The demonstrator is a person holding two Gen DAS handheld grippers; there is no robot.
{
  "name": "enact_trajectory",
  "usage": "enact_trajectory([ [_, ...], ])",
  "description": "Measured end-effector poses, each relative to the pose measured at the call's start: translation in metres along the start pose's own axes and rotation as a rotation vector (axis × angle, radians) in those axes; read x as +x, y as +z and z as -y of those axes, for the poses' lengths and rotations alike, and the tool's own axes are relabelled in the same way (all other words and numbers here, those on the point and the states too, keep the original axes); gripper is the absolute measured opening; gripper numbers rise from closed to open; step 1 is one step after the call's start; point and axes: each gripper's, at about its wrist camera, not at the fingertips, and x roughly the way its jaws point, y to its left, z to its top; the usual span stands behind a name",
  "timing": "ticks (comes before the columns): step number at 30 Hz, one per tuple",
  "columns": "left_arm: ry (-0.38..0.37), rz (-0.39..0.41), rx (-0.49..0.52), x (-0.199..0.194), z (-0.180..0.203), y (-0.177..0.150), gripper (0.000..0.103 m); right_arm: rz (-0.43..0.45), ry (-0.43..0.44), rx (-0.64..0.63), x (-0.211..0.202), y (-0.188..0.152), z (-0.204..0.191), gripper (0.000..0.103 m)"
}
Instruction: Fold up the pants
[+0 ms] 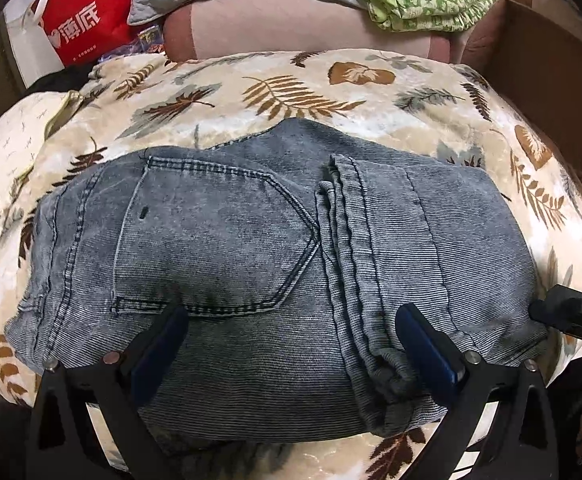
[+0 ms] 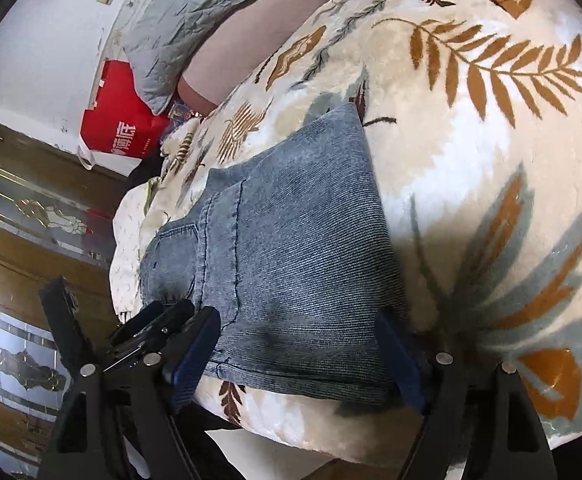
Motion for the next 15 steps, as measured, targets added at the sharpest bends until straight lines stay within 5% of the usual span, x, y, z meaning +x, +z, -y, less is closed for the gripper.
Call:
enact_trajectory([
  [10,-0.064,0.054,-0.065,-0.016,-0.024,0.004,0.103,-0.004,-0.087,-0.071,-0.003,0.001,-0.021,0.085],
  [15,-0.011,0.122,-0.118,-0.031,-0.061,0.008,0.103,0.016,-0.080,-0.183,-0.009,0.027,-0.067,0.085],
])
